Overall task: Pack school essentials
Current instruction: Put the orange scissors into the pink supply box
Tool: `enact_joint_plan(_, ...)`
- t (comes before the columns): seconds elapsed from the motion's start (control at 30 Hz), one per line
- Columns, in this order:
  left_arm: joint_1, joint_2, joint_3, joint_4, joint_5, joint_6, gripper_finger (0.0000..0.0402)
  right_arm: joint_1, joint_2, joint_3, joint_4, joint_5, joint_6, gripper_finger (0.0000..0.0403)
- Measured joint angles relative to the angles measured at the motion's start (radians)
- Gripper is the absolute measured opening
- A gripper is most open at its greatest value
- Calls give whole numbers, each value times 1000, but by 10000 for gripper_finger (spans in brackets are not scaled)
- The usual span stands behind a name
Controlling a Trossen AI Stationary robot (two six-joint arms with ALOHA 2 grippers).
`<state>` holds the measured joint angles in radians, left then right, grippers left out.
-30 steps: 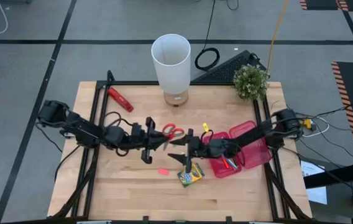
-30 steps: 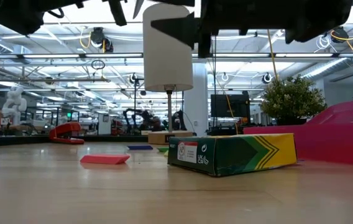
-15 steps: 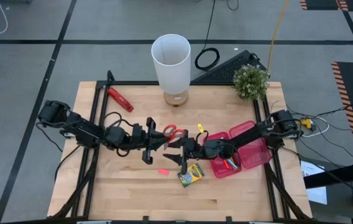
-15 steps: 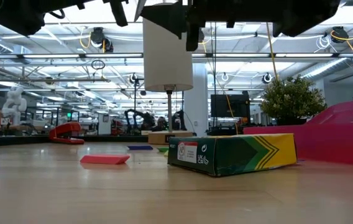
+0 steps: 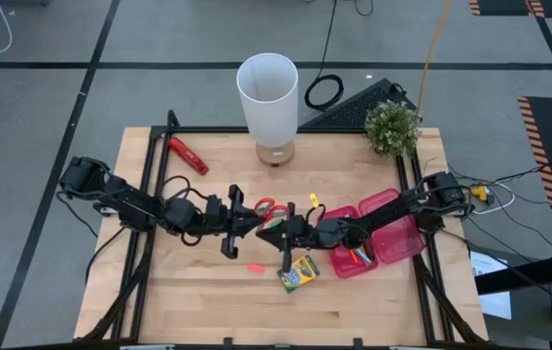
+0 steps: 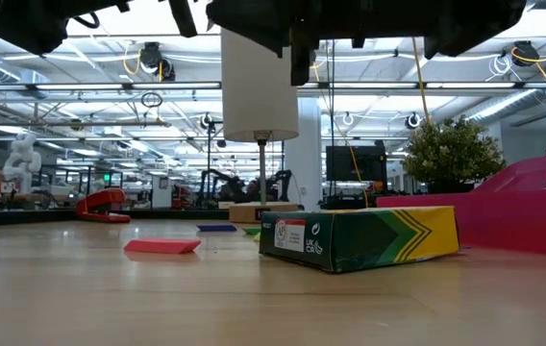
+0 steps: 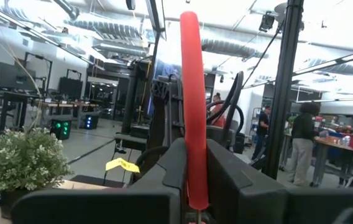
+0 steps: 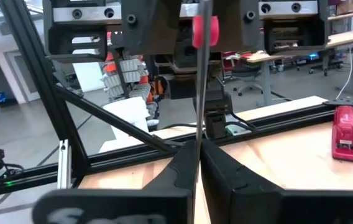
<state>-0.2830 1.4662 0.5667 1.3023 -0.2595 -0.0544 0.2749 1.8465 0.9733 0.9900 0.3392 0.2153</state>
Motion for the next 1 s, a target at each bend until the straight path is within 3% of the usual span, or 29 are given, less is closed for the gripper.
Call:
enact_joint_plan(0.2,-3,0,0,-3,1,55,57,0,-42,0,-92,-1,5,3)
enact_joint_plan(0.4,-8,-64,0,-155,7,32,156,20,-159,-1,-323,0,33,1)
enact_joint_plan(0.63,-7,-217,0,-531,26,7,253,66,-308,-1,-663,-4,162,1)
enact_joint_plan(0.83,-28,-363,0,-936,32,-68,264,139,-439,-1,-1051,-43,401,1)
enact_joint_plan(1.0,-77,-379,0,-1115,23,-140,246,192,-534,-1,-1301,-113,614,0)
